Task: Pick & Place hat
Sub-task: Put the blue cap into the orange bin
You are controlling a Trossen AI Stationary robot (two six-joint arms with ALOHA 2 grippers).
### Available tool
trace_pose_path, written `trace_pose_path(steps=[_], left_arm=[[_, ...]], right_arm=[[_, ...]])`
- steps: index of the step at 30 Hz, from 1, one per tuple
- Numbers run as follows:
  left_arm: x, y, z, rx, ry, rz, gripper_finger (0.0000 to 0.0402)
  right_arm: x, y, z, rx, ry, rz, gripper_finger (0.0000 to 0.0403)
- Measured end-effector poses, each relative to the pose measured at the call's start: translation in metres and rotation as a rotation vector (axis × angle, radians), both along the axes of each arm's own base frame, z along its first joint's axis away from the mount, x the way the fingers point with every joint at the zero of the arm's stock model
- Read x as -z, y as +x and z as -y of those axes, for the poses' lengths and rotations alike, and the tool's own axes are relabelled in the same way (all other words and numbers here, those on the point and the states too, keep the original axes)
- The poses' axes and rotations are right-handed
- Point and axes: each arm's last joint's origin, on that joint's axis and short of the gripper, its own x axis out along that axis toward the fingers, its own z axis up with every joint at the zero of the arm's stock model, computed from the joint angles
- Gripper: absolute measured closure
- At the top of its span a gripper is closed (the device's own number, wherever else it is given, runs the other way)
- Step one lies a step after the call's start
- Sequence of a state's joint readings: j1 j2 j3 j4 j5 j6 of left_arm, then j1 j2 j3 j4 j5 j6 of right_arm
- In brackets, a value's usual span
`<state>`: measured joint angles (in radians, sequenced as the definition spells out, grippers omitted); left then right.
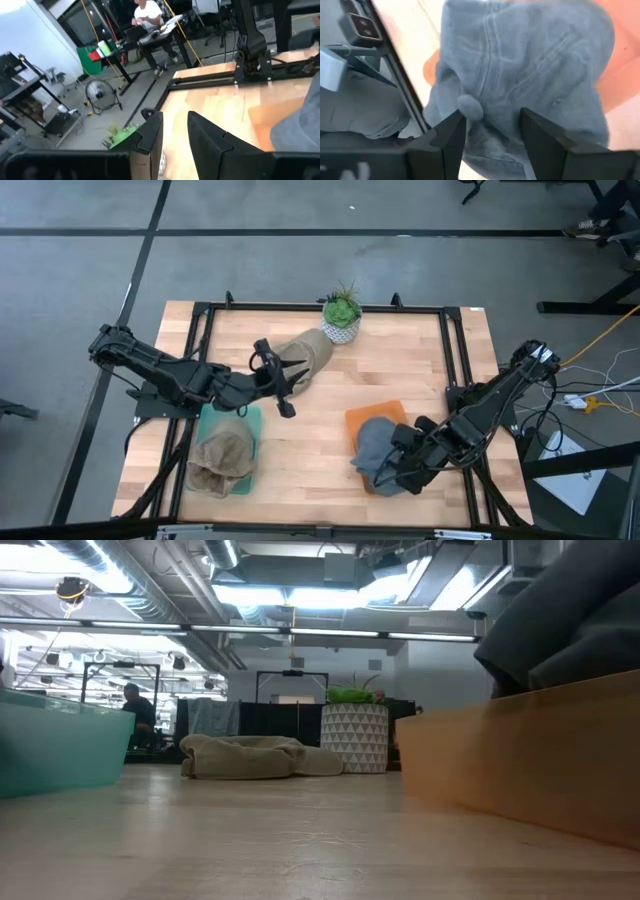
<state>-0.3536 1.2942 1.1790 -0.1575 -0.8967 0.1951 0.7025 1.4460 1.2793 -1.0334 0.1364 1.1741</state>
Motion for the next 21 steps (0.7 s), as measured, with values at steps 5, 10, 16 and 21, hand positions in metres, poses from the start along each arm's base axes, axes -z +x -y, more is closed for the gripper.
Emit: trace_pose_path(steps=[5,10,16,21], left_arm=[[0.007,-0.004,0.006,0.012,-0.022,-0.045,0.0319],[0.012,-0.008,0.011,0.021,-0.049,-0.078,0.0316],[0.013,-0.011,0.019,0.048,-0.050,-0.083,0.0319],[0.013,-0.012,0.021,0.057,-0.050,-0.083,0.0318]], right_arm=[[-0.030,-0.001,0.005,0.038,-0.078,0.072,0.0231],[-0.055,0.003,0.008,0.081,-0.153,0.221,0.0233],[-0.068,0.029,0.007,0.129,-0.233,0.496,0.0235],[-0.046,0.072,0.001,0.042,-0.217,0.494,0.0279]])
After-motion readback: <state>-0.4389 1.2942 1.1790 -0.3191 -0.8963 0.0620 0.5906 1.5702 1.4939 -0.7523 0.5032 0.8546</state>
